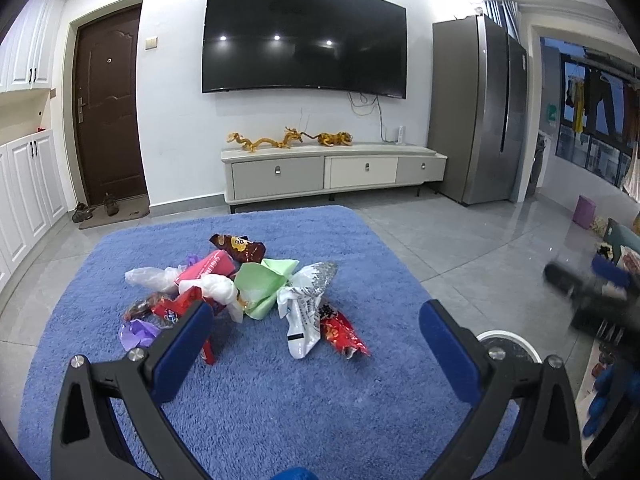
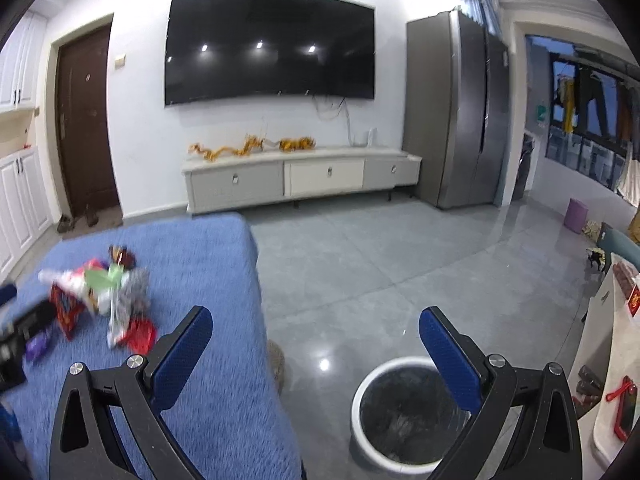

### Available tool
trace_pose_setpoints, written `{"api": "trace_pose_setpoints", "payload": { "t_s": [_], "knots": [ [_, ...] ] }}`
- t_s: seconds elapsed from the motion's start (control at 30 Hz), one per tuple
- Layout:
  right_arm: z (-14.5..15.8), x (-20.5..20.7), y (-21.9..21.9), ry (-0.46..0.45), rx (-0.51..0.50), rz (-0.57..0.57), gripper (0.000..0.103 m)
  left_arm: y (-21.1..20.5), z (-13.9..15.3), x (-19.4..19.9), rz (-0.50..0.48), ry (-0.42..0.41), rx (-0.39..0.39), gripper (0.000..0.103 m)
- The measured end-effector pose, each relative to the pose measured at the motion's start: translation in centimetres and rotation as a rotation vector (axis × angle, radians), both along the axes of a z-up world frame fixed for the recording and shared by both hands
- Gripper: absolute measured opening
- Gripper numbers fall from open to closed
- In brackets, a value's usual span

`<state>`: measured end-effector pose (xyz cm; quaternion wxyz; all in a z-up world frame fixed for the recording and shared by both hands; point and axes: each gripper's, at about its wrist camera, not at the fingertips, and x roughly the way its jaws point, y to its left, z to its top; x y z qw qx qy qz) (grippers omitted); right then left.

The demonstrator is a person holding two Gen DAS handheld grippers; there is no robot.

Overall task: Collect trash
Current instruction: 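Move both tools toward the pile of wrappers on the blue rug, then grasp the purple bag with the left tool while the right tool grasps the white printed bag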

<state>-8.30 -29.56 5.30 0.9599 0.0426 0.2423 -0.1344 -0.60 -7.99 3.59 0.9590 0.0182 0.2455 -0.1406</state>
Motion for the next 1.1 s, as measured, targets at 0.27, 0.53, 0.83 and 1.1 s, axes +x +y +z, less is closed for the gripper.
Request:
{"api": "trace_pose_setpoints", "payload": {
  "t_s": [0.27,0.53,0.83,1.1],
  "knots": [
    [3.4,-0.3,-0.2,-0.106,-0.041,-0.024,0.103,3.1,-1.2,1.5,0.008,0.061,-0.019,0.103],
    [3.1,2.4,2.3,-0.084,-0.049,0.081,0.103,12.0,-3.6,4.0,0.186,0.145,-0.071,0.103],
    [-1.1,7.7,7.2,0.081,0.029,0.342,0.103,16.8,-6.1,5.9,0.188,0.276,-0.138,0.102],
    [-3.0,13.1,12.5,0.151,0.097,0.531,0.103,16.0,-6.4,7.8,0.122,0.308,-0.147,0.092]
  ]
}}
